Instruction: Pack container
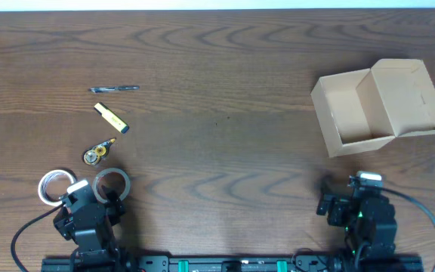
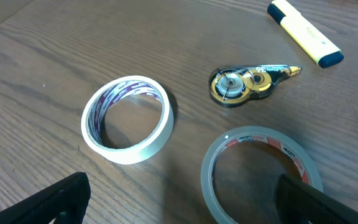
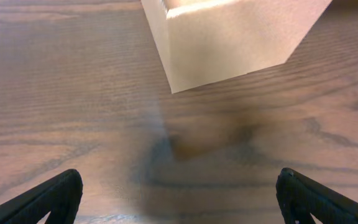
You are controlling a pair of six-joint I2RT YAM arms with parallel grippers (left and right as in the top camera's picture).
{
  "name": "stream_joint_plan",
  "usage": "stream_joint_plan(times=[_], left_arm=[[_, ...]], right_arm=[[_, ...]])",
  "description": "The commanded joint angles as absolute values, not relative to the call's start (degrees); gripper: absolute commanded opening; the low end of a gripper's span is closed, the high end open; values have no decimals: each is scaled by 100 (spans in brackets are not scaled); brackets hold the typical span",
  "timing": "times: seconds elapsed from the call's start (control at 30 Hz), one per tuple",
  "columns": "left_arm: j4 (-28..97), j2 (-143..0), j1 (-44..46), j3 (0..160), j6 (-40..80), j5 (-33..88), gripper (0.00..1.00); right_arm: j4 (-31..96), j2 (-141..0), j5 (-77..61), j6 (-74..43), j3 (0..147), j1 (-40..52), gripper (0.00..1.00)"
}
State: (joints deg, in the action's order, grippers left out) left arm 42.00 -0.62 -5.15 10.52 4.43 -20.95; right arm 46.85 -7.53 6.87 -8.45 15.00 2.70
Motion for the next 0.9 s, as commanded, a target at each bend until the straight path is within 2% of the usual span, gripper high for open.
stream_joint_plan(times=[0.0, 0.27, 0.57, 0.87], left_arm=[[4219, -25, -519, 1000, 384, -2093, 95], [4219, -25, -519, 1000, 384, -2093, 95], [4219, -25, -519, 1000, 384, -2093, 95], [4219, -25, -519, 1000, 381, -2095, 95]], right_arm=[[4644, -1426, 666, -1072, 2191, 222, 99], [4700, -3599, 574, -1170, 3879, 222, 99], [5557, -6230, 845, -1323, 6475, 222, 99], [5843, -8420, 1162, -1135, 7926, 220, 99]])
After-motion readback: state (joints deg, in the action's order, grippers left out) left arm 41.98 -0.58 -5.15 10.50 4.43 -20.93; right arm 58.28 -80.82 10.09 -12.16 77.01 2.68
